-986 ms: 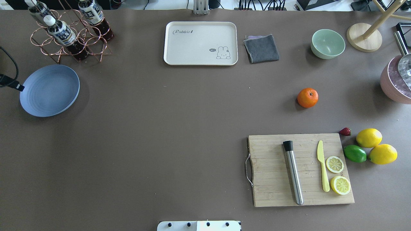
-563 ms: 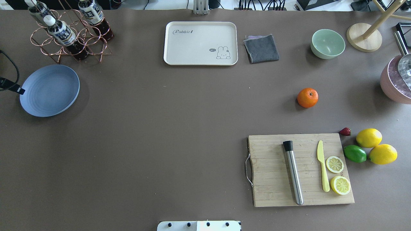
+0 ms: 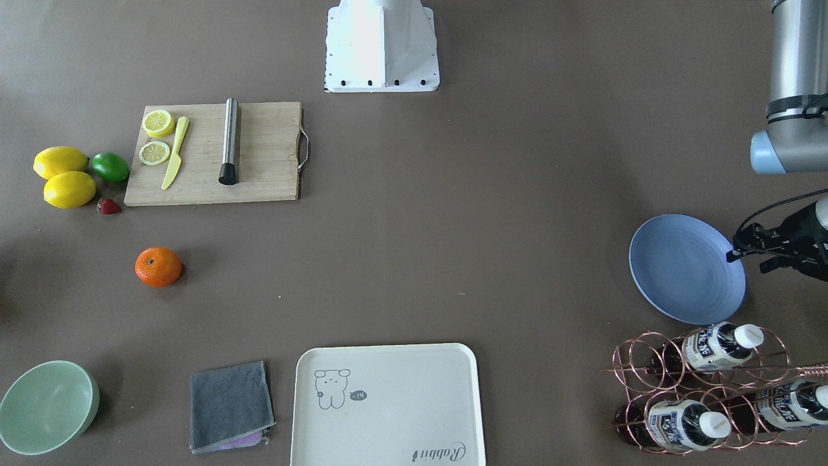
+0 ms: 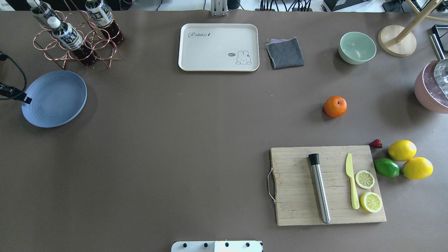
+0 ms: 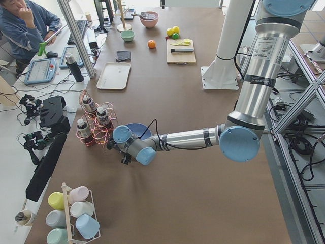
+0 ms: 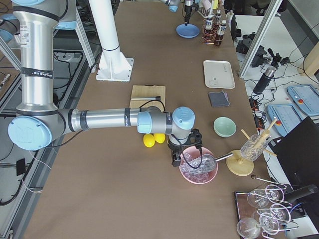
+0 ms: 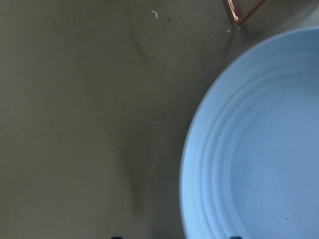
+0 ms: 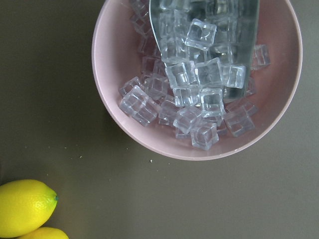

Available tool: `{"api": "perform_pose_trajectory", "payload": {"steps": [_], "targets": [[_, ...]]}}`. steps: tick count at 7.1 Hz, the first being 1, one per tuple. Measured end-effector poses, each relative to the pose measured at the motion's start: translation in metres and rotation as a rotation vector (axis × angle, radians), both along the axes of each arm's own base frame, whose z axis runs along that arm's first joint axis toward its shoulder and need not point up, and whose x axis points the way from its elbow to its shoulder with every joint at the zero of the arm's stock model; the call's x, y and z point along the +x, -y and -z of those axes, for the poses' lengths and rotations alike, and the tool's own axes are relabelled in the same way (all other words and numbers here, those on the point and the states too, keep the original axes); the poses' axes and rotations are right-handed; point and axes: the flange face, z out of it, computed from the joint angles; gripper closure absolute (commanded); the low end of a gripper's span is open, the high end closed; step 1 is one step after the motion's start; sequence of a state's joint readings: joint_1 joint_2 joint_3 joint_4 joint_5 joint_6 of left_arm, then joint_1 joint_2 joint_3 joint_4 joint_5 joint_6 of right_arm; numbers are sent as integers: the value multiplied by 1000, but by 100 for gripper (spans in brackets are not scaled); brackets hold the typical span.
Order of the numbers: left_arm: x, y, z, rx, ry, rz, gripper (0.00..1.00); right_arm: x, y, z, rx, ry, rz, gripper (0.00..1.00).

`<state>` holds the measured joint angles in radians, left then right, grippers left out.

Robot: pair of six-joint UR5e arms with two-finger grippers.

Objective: Pick orange to plate
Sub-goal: 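Reach the left gripper to the blue plate rim and grasp it, then drag the blue plate with the left gripper toward the table center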

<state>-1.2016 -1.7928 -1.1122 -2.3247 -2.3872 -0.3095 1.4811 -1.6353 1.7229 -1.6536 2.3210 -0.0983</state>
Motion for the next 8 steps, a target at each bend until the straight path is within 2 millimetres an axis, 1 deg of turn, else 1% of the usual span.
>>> {"api": "perform_pose_trajectory", "payload": {"steps": [1,3,4,5,6,7,8], "targets": [[2,0,1,0,-3,-3,99,-1,0,0,0,0,2,0],[5,-3,7,-10,-42,-22,100,-2,0,1,2,0,4,0],[5,-5,15,-24,-83,-36,100,-2,1,1,4,0,4,0],[-1,-7,30,-44,-141,-41,100,-2,1,2,5,0,4,0],[-10,-9,52,-71,-201,-30,100,-2,1,2,5,1,4,0],[-16,-14,80,-97,-244,-5,100,-2,1,3,7,2,4,0],[-18,-20,117,-130,-281,34,100,-2,1,5,11,2,4,0]]}}
